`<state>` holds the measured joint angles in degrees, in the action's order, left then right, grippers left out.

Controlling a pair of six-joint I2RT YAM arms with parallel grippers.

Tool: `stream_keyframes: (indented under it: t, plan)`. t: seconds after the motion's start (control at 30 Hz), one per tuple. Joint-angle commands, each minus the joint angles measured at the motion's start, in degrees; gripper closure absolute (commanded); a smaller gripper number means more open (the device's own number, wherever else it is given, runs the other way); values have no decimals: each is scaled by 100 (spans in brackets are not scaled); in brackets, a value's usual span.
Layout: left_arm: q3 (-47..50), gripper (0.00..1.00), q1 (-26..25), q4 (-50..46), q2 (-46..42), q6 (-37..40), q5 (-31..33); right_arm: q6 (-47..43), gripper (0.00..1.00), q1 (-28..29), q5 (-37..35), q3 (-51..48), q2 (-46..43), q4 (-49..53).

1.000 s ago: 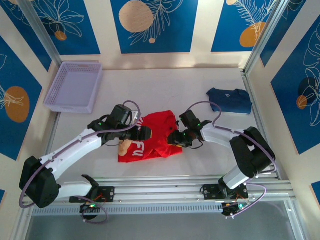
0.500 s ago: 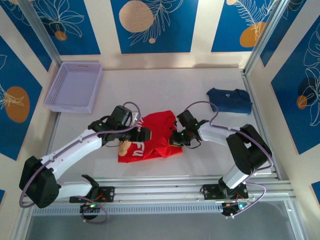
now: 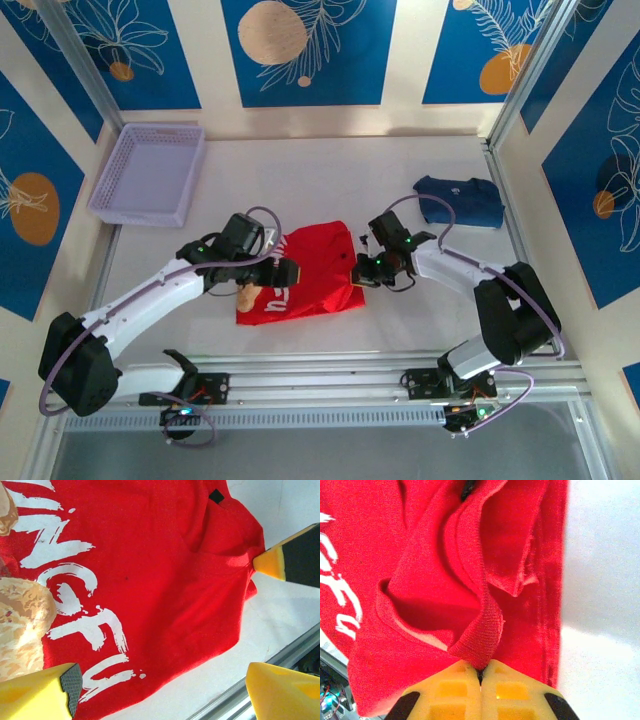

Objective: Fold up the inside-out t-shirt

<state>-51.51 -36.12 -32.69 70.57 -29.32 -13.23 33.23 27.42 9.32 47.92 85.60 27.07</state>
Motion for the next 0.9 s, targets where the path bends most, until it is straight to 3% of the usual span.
stream_keyframes:
  t: [0.0, 0.27, 0.5, 0.67, 0.87]
  plan:
    - [104, 15, 44, -220, 25, 212, -29, -199, 97, -133, 157, 232, 145, 418]
    - [215, 15, 44, -185, 141, 293, -109, -437, 92, -454, 69, 459, 224, 791]
    - [264, 15, 22, -116, 318, 311, -126, -673, 71, -582, -396, 675, 79, 1282]
    - [321, 15, 9, 36, 399, 105, 179, -602, 67, 17, -97, 482, -617, 747]
    - [470, 16, 10, 271, 688, -47, 351, 47, 70, 903, 505, 304, -151, -215]
